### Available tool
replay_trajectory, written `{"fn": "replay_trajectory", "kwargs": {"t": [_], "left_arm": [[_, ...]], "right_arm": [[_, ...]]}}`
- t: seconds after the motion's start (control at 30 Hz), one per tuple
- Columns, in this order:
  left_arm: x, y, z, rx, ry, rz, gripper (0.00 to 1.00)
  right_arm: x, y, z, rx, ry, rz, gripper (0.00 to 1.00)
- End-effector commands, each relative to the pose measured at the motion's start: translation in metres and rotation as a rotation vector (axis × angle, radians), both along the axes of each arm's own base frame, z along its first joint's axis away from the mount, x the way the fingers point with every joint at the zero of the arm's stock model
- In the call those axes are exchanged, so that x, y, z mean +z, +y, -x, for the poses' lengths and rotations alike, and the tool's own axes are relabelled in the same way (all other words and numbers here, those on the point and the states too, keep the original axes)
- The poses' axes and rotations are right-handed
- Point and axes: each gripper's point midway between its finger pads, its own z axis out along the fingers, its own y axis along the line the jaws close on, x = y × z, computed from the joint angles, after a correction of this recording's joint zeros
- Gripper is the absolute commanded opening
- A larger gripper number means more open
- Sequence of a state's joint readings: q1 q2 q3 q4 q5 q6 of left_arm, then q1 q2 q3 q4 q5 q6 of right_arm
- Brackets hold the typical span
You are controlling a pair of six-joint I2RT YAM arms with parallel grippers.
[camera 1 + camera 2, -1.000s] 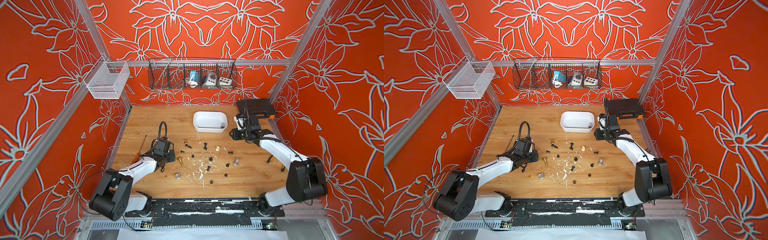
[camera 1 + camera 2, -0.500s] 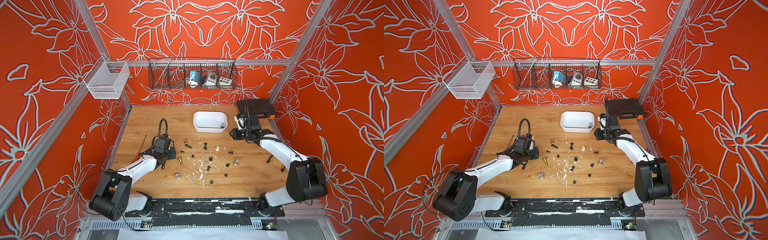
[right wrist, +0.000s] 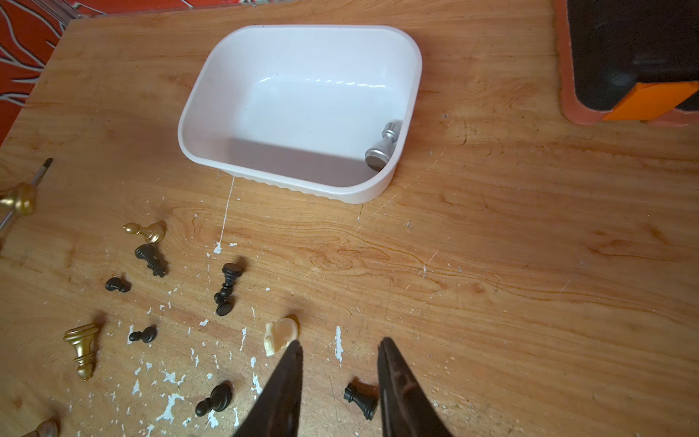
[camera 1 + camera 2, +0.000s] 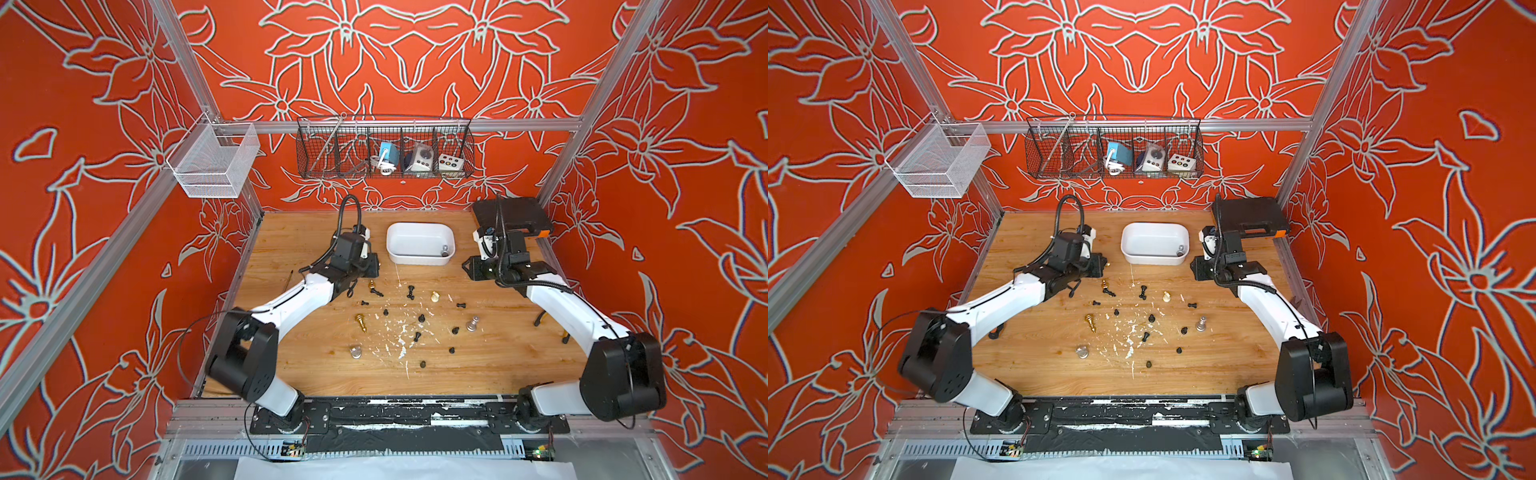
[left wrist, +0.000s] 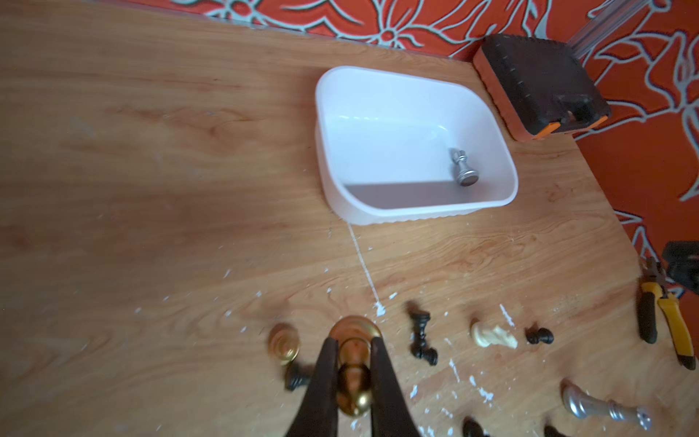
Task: Put the chess pieces into the storage box
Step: Place the chess piece in the storage box.
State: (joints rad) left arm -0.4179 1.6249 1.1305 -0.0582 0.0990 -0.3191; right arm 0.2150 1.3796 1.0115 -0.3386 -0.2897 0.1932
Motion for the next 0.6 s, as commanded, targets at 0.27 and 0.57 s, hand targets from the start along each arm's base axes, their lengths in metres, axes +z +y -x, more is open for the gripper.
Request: {"fn": "replay_trajectory", "kwargs": {"t": [0.27,0.57], "left_arm": [[-0.009,-0.08,-0.084,-0.143,-0.016,0.038,0.09],[-0.039,-0.091,-0.108,-0.156,0.015,0.009,0.1]], "right_arm": [[-0.004,-0.005,0.012,0.012,0.058,0.015,0.36],[-0.001,-0.007,0.01,0.008,0.061,0.026,0.36]]}}
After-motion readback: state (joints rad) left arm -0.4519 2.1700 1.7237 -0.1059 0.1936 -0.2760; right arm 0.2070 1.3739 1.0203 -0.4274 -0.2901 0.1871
